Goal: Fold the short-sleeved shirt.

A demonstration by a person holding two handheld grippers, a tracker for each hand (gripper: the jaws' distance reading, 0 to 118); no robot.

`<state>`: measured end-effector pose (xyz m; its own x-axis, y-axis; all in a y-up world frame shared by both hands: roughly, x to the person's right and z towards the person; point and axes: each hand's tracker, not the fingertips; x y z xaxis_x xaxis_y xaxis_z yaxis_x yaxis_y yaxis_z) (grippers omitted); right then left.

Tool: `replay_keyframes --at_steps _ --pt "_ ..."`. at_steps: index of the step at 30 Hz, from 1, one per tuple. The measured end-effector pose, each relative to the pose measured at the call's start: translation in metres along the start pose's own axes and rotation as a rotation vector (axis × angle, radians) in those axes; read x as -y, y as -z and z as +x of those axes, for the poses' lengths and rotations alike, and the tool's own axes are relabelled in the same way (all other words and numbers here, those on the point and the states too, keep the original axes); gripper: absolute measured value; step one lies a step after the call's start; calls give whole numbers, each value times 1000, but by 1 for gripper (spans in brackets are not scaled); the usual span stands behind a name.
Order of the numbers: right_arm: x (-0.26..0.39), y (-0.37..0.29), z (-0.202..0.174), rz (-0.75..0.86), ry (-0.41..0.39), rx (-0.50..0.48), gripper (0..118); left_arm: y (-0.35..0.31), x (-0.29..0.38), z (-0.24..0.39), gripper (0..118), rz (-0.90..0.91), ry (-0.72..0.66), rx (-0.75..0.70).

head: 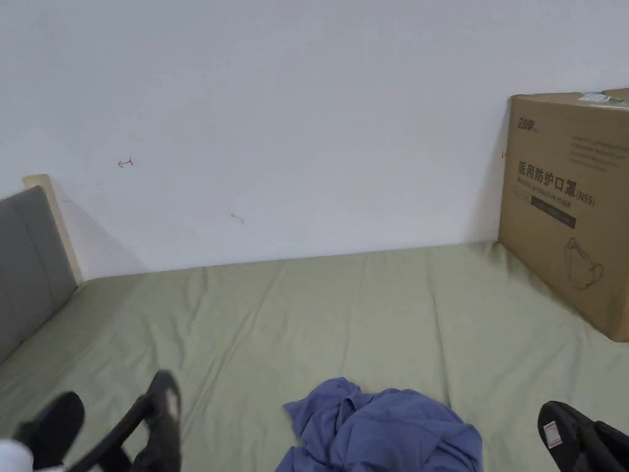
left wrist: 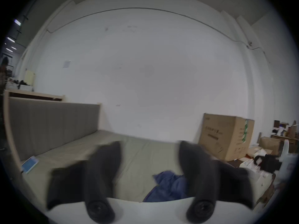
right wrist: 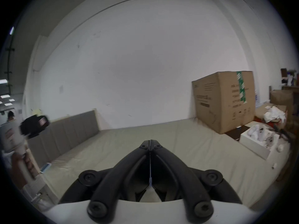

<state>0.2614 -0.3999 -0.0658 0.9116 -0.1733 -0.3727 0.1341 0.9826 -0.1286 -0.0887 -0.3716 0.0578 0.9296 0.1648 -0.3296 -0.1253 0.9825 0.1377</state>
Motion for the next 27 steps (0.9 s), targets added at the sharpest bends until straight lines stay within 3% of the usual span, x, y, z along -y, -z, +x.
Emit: replay_keyframes --at_steps 1,2,3,4,7,13,15,16,19,21,24,25,27 --pt "3 -3 -3 -7 -26 39 0 -10 9 2 28 -44 20 -48" --pt "8 -6 -5 8 -37 52 0 -18 19 5 0 -63 75 -141" --pt "12 -12 -6 41 -36 53 0 -31 33 5 0 -80 123 -230" --pt "14 -17 -7 53 -39 50 0 -38 41 0 0 -30 122 -225" --pt "14 -23 -12 53 -72 64 0 -32 49 -2 0 -112 133 -149" --pt "2 -29 -10 37 -41 86 0 -29 30 5 0 -90 107 -134" --pt "-5 -32 -7 34 -37 87 0 -12 16 5 0 -109 107 -68" --pt "-8 -33 -6 33 -39 83 0 6 9 6 0 -163 127 -22" --pt "-13 -33 -6 19 -57 72 0 86 12 13 0 -620 152 81" --pt "-12 -29 -5 -4 -57 61 0 140 48 6 0 -854 32 178" --pt "-5 -20 -1 -56 -27 27 0 183 120 -5 0 -996 -89 150" --pt "-2 -16 1 -71 -19 23 0 190 139 -7 13 -1022 -81 124" --pt "7 -9 5 -107 -3 30 0 203 177 -10 96 -1133 -19 68"
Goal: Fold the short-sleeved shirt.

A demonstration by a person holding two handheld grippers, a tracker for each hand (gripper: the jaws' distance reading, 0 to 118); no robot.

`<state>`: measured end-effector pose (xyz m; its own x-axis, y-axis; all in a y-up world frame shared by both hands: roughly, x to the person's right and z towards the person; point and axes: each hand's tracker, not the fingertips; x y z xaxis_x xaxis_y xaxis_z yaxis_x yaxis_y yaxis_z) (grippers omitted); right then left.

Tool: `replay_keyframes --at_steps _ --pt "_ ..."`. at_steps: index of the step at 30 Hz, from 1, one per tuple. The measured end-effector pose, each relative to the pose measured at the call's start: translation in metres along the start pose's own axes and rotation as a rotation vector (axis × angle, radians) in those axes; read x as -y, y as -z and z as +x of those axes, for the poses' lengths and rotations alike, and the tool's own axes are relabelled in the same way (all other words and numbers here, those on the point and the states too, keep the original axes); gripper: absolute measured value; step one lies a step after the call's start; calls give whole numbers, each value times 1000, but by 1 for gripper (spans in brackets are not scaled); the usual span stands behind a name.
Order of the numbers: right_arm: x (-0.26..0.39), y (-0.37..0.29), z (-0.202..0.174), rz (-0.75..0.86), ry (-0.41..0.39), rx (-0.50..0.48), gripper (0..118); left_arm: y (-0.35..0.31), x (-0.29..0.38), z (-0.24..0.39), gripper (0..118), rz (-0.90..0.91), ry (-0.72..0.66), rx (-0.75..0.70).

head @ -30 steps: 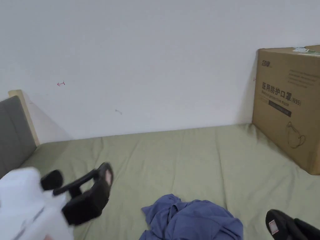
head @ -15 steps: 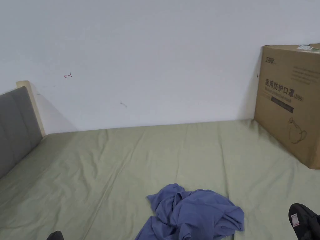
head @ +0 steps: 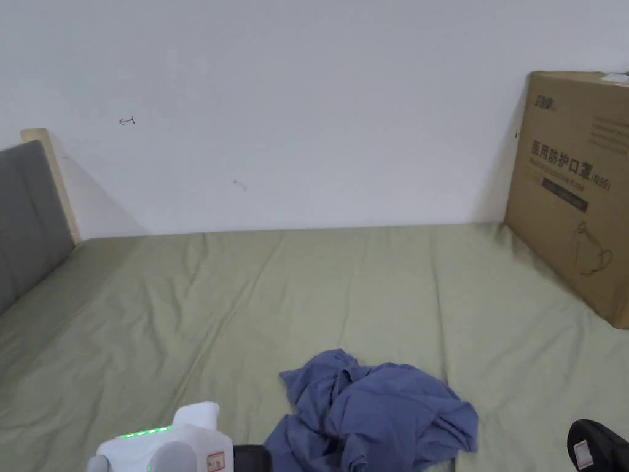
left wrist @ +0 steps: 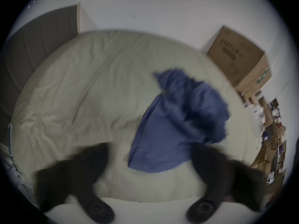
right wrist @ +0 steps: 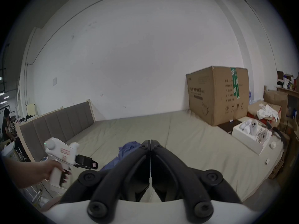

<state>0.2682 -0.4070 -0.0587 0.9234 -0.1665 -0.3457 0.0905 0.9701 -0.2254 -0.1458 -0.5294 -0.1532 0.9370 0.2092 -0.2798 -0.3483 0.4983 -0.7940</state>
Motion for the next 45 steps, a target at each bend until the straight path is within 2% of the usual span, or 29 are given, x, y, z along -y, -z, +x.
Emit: replay_keyframes --at_steps 1,2,3,7,9,10,11,13,15,16,17,19,22,23,26,28,29,31,32,33,35,36,39,40,41,42,43,44,45 --pt "3 4 2 -25 10 1 0 14 4 -2 118 -45 0 -31" --pt "6 8 4 -55 29 -9 0 21 8 -2 110 10 -14 -39" --pt "10 11 6 -74 45 -19 0 31 11 -4 107 -15 -20 -68" --pt "19 23 10 -113 42 -18 0 62 22 1 110 -144 31 -114" --pt "21 27 10 -126 37 -14 0 61 26 11 112 -95 146 -160" --pt "21 28 10 -131 39 -16 0 62 29 14 110 -75 147 -188" --pt "22 28 9 -136 41 -18 0 59 31 18 103 -53 164 -206" --pt "22 30 9 -144 44 -24 0 48 43 29 76 -3 210 -152" --pt "22 31 10 -163 65 -67 0 35 53 40 21 62 307 -138" --pt "22 33 11 -173 88 -99 0 32 58 44 1 81 341 -139" --pt "20 36 12 -186 100 -117 0 30 60 46 1 105 364 -122" --pt "15 46 11 -199 72 -96 0 23 61 46 1 152 347 -81" --pt "-9 83 14 -221 -19 -133 0 0 63 42 1 302 361 -104" --pt "-20 104 14 -233 -44 -162 0 -7 63 38 1 318 353 -67" --pt "-39 192 16 -391 -127 -200 0 -26 62 28 1 342 265 58" --pt "-40 259 18 -551 -139 -166 1 -29 60 22 1 321 198 107" --pt "-36 290 20 -624 -128 -154 25 -31 60 18 1 336 174 106" --pt "-21 348 30 -764 -44 -147 92 -35 60 17 1 357 166 101" --pt "-12 372 34 -825 11 -117 116 -34 59 14 1 354 155 110" --pt "-3 391 38 -830 78 -105 117 -33 59 12 1 346 132 129" --pt "17 417 42 -812 198 -55 117 -33 58 12 1 342 95 153" --pt "25 428 42 -815 226 -24 117 -31 58 11 1 333 84 155" --pt "39 453 36 -1025 163 30 117 -24 56 8 1 306 59 148" --pt "43 454 33 -1055 136 -2 116 -22 56 6 1 301 49 148" --pt "44 452 29 -1088 110 -40 110 -19 56 4 1 284 34 148" --pt "44 450 24 -1138 68 -66 93 -17 54 2 1 272 23 144" --pt "43 441 19 -1148 24 -90 55 -16 56 0 1 270 17 148" --pt "41 436 15 -1142 -29 -106 3 -14 58 -1 1 269 13 151" --pt "38 430 11 -1132 -94 -112 3 -14 59 -2 1 269 14 149"
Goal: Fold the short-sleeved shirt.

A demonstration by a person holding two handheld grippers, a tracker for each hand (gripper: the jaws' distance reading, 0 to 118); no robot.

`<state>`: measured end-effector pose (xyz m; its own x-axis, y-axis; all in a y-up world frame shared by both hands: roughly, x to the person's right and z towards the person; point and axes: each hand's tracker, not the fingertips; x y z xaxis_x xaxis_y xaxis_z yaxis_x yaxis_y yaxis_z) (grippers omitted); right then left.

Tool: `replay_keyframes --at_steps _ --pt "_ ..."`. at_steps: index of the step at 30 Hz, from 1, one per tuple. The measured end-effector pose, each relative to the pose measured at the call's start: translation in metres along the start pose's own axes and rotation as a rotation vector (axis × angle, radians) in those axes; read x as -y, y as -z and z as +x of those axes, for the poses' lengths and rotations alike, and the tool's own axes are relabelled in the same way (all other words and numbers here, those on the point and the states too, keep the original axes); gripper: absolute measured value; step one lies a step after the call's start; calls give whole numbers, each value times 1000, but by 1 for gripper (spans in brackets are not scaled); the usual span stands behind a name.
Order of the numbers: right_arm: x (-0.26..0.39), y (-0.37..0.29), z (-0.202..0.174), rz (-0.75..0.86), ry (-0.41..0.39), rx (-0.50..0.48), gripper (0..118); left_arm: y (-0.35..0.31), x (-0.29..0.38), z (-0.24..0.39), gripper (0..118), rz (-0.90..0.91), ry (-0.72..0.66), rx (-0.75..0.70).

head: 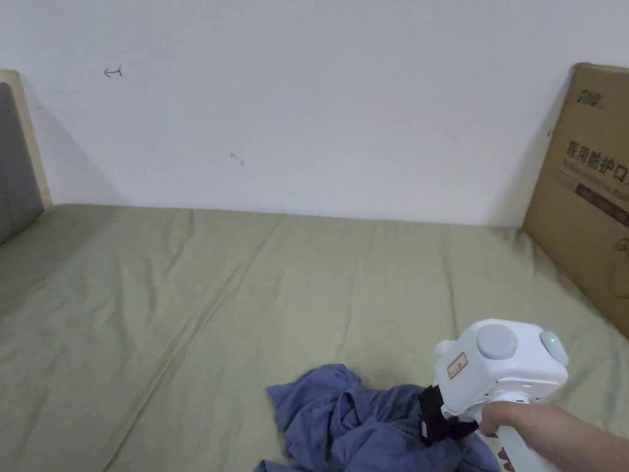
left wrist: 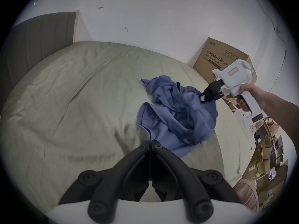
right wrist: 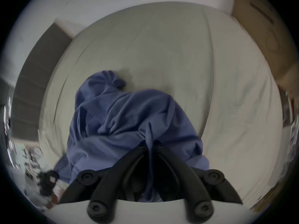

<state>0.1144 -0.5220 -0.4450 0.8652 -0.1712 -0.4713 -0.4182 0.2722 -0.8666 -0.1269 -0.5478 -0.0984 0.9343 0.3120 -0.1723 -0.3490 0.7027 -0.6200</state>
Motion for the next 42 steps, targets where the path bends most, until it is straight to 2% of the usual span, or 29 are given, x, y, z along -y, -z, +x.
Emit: replay_keyframes --at_steps 2,9,14,19,22,26,28,29,30,36,39,42 --pt "9 -22 -3 75 -29 -9 3 -1 2 0 1 -6 0 -11" --pt "45 -141 21 352 161 -219 3 -42 -33 -4 1 79 -15 -1" --pt "86 -233 37 481 241 -306 3 -98 -93 -18 1 212 -86 12" --pt "121 -303 51 577 297 -324 3 -162 -162 -38 1 319 -107 -8" --pt "134 -332 64 636 377 -407 3 -197 -196 -39 1 378 -116 -13" --pt "144 -352 80 654 573 -503 3 -229 -227 -41 1 439 -169 -17" --pt "145 -357 83 656 629 -559 3 -238 -236 -39 1 452 -201 12" --pt "145 -360 81 663 635 -588 3 -241 -240 -36 1 456 -206 21" --pt "142 -360 80 667 631 -571 3 -242 -244 -33 1 460 -205 24" --pt "115 -375 67 749 616 -620 3 -231 -267 -16 1 471 -175 2" --pt "90 -383 63 802 616 -597 3 -214 -284 -16 1 473 -183 -4" --pt "59 -392 62 864 566 -567 3 -196 -304 -16 1 483 -198 -7"
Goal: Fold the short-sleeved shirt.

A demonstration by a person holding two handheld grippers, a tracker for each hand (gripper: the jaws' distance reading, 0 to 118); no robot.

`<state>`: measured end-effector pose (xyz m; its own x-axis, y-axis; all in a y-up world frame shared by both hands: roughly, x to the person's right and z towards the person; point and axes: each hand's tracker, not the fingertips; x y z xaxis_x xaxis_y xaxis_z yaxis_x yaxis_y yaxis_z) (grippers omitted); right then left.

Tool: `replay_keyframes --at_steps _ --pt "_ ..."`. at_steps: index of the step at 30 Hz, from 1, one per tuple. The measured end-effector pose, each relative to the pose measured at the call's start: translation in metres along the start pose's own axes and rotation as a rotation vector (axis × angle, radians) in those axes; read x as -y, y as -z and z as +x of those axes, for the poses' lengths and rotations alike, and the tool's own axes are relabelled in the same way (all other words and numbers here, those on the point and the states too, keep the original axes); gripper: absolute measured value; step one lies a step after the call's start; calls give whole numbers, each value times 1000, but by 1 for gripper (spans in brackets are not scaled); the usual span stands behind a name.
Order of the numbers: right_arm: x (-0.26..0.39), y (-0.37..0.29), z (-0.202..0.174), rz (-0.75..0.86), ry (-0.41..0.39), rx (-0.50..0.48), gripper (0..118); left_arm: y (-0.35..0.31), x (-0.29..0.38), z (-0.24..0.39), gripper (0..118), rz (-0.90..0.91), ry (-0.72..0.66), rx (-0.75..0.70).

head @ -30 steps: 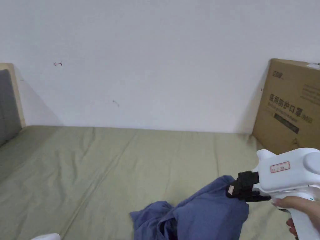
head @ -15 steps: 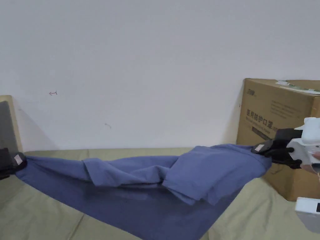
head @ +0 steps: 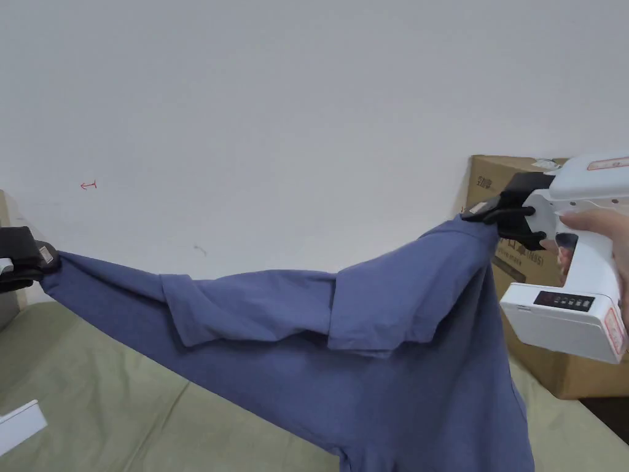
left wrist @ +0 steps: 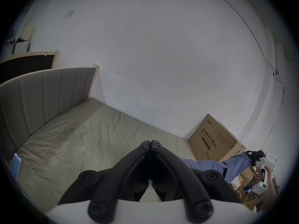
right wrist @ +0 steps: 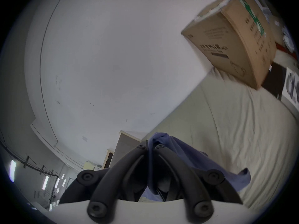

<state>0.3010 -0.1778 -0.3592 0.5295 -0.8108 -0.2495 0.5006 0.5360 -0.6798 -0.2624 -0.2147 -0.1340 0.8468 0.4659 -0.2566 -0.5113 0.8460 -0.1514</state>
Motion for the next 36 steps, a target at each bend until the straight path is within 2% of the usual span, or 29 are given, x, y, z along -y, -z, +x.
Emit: replay_keyframes --at_steps 3,7,11,14,16,21,24,26,29,32,36 --pt "-19 20 -9 53 -58 -13 3 27 -9 1 1 20 -11 8" --pt "-40 44 -10 110 -54 -43 3 61 -16 -2 1 51 -1 16" --pt "-44 60 2 120 -80 -13 3 89 -5 -12 1 49 -4 13" --pt "-27 66 36 72 -88 34 3 104 21 -29 1 -40 -1 -25" --pt "-5 69 73 8 -48 84 3 112 49 -47 1 -121 -2 -46" --pt "86 60 196 -189 101 273 3 114 160 -104 1 -436 5 -71" --pt "147 39 256 -299 140 399 3 98 225 -133 1 -619 30 -25" --pt "179 19 285 -357 176 451 3 81 257 -145 1 -713 65 -22" --pt "210 -18 306 -405 219 497 3 51 278 -160 1 -753 115 -44" --pt "217 -56 304 -404 255 447 3 23 272 -169 1 -746 89 -31" --pt "218 -89 282 -407 202 424 3 -7 252 -168 0 -677 135 -73"
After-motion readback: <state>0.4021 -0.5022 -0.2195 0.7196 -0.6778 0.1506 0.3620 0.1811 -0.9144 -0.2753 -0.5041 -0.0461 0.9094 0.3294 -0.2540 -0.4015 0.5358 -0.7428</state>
